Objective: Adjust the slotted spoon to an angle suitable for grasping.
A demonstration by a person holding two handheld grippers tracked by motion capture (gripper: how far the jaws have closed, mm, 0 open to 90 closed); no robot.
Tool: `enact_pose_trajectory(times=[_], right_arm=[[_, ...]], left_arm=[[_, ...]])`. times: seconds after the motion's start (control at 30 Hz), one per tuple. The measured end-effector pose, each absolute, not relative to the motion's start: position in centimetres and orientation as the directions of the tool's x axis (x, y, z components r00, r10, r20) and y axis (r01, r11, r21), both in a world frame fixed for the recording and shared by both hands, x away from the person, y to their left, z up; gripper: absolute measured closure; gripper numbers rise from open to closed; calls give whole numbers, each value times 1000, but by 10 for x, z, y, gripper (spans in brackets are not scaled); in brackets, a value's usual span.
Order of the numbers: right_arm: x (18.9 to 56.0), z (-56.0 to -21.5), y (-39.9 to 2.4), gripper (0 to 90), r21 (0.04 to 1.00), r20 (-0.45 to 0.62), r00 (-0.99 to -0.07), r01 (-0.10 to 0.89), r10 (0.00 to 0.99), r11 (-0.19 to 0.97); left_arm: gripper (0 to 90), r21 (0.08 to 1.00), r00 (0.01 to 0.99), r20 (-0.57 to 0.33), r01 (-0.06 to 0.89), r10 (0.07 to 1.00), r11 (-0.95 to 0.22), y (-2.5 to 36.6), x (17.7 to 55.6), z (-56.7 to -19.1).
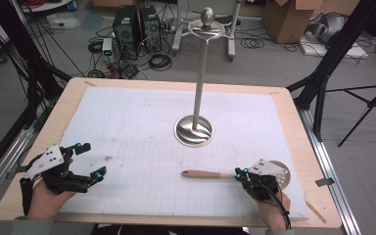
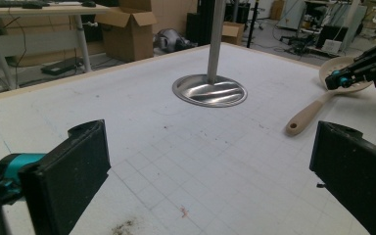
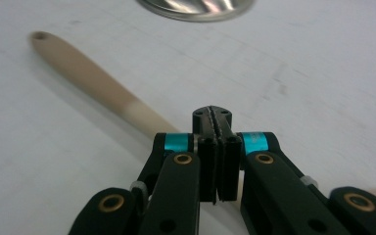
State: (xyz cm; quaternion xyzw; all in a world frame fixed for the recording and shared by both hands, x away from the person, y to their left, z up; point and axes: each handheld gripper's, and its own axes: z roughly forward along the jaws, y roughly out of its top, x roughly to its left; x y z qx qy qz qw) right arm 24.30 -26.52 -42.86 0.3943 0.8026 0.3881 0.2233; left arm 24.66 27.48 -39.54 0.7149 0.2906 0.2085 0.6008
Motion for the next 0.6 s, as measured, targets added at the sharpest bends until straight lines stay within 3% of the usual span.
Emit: enact_pose_trajectory(times=[0.23, 0.6], right_arm=[[237, -433, -226, 897, 799, -32, -711, 404, 703, 445], [246, -443, -186, 897, 782, -27, -776, 376, 630, 497]], left_arm=[[18, 980, 745, -52, 165, 665, -108, 275, 247, -395], [18, 981, 737, -52, 164, 673, -103, 278, 245, -395]])
